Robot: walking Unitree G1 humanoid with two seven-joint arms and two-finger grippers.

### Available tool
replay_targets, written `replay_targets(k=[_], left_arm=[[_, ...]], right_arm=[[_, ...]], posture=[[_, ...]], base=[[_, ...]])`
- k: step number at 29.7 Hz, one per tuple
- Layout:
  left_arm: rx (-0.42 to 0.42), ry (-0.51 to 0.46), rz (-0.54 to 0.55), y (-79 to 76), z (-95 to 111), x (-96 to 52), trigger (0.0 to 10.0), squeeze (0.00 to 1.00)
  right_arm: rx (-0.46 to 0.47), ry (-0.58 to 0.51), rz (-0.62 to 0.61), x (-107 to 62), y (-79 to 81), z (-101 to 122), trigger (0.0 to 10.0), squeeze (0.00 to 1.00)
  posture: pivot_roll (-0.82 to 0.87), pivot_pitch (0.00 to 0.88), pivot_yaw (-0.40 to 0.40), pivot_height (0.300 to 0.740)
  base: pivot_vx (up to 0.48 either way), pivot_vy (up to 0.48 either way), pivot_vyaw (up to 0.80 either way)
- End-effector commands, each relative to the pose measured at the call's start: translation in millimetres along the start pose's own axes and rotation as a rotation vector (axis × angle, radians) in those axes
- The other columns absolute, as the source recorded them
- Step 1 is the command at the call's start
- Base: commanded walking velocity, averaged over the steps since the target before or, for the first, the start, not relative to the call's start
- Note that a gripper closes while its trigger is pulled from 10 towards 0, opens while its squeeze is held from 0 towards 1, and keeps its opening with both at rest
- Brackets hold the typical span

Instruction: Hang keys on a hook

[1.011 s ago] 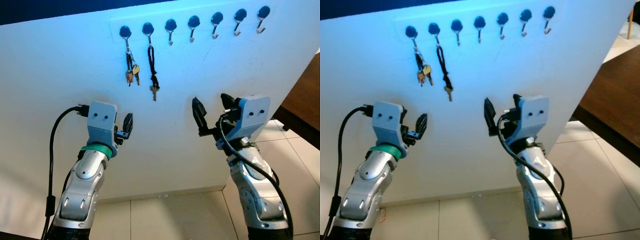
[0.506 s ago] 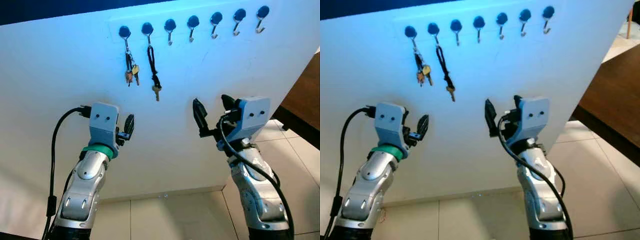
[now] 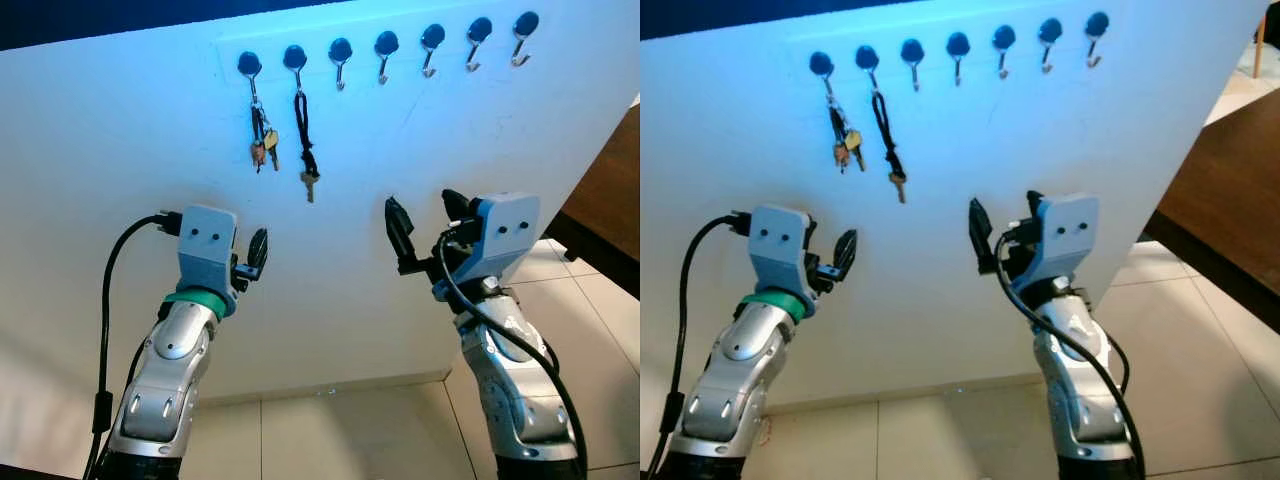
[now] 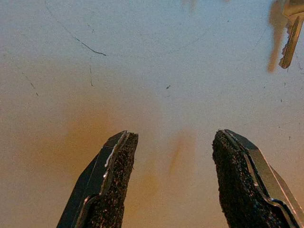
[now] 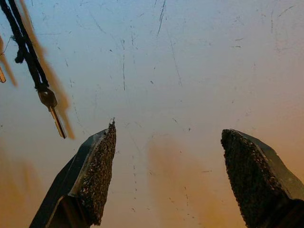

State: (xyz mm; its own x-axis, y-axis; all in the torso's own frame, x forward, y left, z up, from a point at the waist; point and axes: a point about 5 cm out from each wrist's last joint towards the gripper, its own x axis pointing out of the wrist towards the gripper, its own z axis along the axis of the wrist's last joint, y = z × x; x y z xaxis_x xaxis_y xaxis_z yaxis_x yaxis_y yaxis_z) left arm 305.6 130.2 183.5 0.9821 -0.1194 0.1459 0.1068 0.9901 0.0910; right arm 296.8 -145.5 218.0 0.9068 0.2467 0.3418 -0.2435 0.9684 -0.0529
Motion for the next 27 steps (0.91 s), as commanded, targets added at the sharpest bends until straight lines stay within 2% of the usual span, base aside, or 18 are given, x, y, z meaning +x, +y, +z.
replay_targets(k=[1, 18, 21, 27], left_arm=[[0.010, 0.016, 0.015, 4.4, -6, -2.6, 10.0, 0.00], [0.015, 0.024, 0.016, 5.8, -7, -3.0, 10.0, 0.00], [-0.005, 0.056, 0.012, 4.8, -11, -3.7, 10.0, 0.00], [0.013, 0.104, 0.009, 4.7, -17, -5.2, 10.0, 0.00]], right_arm=[[0.001, 0.011, 0.014, -1.2, 4.1, -3, 10.0, 0.00], [0.002, 0.019, 0.017, -1.0, 5.2, -7, 10.0, 0.00], [0.005, 0.030, 0.014, -2.6, 5.0, -11, 10.0, 0.00], [0.009, 0.060, 0.004, -6.2, 3.9, -20, 10.0, 0.00]], posture=[[-0.26, 0.093, 0.186, 0.740], [-0.25, 0.083, 0.187, 0.740], [-0.25, 0.083, 0.187, 0.740], [-0.24, 0.080, 0.191, 0.740]], base=[[0.000, 0.000, 0.00], [0.000, 0.000, 0.00], [0.000, 0.000, 0.00], [0.000, 0.000, 0.00]])
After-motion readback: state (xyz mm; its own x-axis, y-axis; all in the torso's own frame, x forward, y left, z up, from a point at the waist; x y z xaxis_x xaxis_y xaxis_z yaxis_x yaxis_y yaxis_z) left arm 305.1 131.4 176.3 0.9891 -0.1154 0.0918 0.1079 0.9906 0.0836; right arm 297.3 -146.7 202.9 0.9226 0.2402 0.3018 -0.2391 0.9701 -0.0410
